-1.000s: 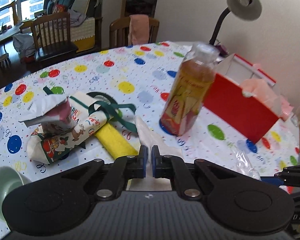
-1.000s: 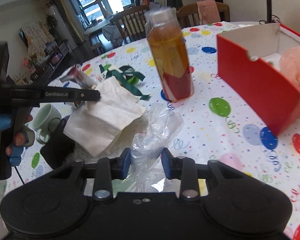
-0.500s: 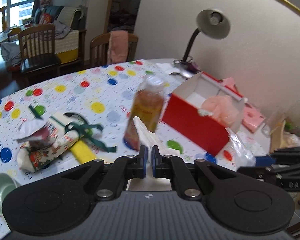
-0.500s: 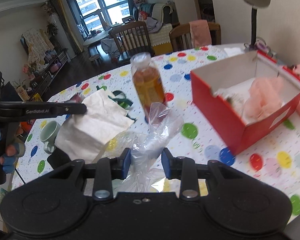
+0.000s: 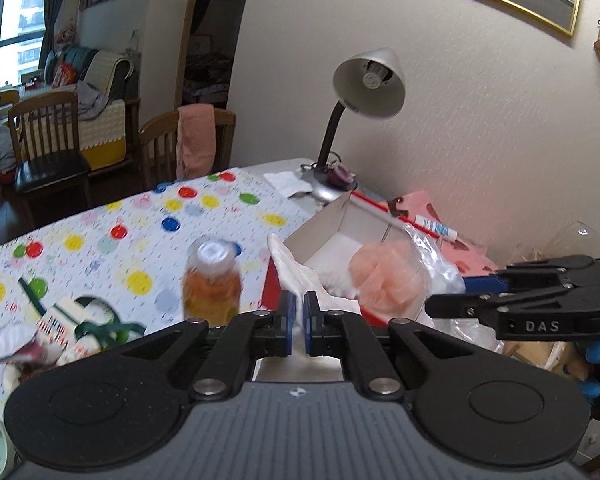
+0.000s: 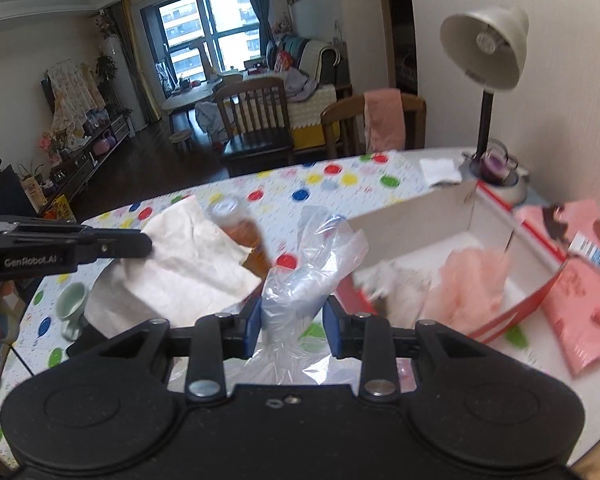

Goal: Organize soft objects
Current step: 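Carry the white cloth and plastic bag with both grippers into the red box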

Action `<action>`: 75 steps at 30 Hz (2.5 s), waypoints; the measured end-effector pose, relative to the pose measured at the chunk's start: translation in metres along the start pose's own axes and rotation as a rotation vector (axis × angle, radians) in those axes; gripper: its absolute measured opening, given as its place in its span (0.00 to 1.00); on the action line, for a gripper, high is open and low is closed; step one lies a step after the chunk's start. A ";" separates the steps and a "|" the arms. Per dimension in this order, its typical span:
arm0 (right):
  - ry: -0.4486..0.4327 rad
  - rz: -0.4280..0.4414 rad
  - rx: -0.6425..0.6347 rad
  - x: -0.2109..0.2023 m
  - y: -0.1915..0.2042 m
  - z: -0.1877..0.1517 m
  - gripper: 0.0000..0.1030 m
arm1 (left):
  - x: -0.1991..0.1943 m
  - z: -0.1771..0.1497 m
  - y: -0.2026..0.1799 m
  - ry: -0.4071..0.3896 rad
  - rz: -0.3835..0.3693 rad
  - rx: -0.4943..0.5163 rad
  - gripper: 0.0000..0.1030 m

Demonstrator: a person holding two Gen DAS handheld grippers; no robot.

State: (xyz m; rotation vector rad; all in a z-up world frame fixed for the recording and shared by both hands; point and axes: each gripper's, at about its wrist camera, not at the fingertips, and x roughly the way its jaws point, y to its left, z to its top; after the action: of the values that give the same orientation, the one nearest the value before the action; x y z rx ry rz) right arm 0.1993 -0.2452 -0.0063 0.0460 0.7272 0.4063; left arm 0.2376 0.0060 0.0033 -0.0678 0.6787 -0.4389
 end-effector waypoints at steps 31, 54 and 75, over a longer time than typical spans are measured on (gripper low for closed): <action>0.035 -0.126 -0.065 0.065 -0.168 0.067 0.30 | 0.175 0.092 -0.094 0.018 0.102 0.103 0.05; 0.212 -0.091 -0.125 0.187 -0.222 0.057 0.29 | 0.303 0.059 -0.081 0.244 0.158 0.065 0.05; 0.243 -0.148 -0.121 0.195 -0.222 0.047 0.53 | 0.323 0.038 -0.076 0.340 0.167 0.026 0.06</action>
State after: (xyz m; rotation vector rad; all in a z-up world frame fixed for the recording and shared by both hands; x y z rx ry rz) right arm 0.4380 -0.3720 -0.1358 -0.1727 0.9375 0.3156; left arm 0.4558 -0.1997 -0.1432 0.0897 1.0048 -0.3000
